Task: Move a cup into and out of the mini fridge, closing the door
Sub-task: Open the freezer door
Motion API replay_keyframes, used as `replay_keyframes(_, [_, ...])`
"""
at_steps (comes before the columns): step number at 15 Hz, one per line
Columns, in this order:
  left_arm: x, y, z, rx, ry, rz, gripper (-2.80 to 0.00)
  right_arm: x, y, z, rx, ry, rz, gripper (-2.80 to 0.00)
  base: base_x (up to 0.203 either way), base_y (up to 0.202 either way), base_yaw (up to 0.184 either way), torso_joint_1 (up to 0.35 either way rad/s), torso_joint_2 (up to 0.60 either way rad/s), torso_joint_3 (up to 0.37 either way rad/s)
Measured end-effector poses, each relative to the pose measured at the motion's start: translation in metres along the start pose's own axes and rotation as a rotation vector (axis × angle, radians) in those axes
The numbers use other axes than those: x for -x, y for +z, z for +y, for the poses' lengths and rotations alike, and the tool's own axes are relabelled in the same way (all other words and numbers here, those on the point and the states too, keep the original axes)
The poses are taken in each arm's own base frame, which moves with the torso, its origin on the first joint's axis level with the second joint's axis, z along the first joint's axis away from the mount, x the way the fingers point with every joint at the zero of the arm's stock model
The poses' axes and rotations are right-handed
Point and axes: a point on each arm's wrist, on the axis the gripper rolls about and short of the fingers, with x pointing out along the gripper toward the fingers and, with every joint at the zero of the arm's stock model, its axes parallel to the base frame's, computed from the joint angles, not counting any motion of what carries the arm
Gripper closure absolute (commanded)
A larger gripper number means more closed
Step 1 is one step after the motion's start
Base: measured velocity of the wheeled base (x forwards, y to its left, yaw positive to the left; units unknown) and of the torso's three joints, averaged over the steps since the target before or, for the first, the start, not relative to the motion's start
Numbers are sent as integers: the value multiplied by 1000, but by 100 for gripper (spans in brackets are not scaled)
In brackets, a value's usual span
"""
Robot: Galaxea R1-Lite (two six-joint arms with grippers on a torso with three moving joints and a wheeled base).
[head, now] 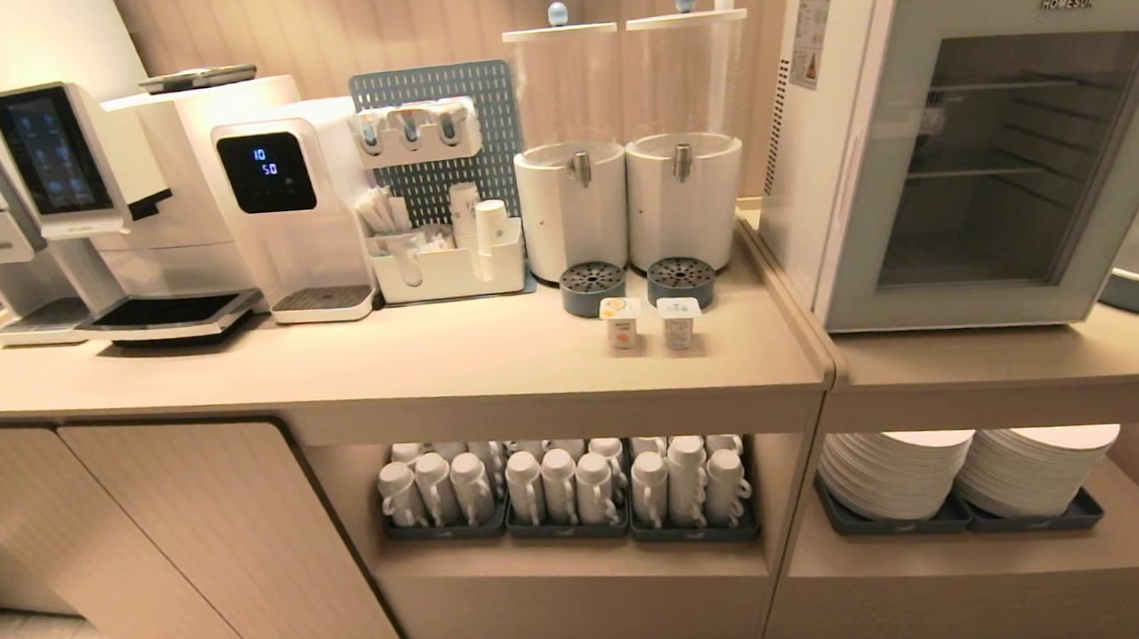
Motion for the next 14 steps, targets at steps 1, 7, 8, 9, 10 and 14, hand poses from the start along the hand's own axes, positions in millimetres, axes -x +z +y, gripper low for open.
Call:
replay_keyframes(1, [0, 0, 0, 0, 0, 0, 0, 0, 0, 0, 0, 0, 0, 0, 0, -196, -2, 2, 5, 5])
replay_keyframes(7, [0, 0, 0, 0, 0, -1, 0, 0, 0, 0, 0, -1, 0, 0, 0, -193, -1, 3, 2, 1])
replay_keyframes(8, [0, 0, 0, 0, 0, 0, 0, 0, 0, 0, 0, -1, 0, 0, 0, -195, -4, 2, 4, 3])
replay_keyframes(9, [0, 0, 0, 0, 0, 0, 0, 0, 0, 0, 0, 0, 0, 0, 0, -188, -1, 4, 2, 2])
replay_keyframes(10, [0, 0, 0, 0, 0, 0, 0, 0, 0, 0, 0, -1, 1, 0, 0, -194, -2, 0, -2, 2])
replay_keyframes(14, [0, 0, 0, 0, 0, 0, 0, 0, 0, 0, 0, 0, 0, 0, 0, -192, -1, 2, 1, 4])
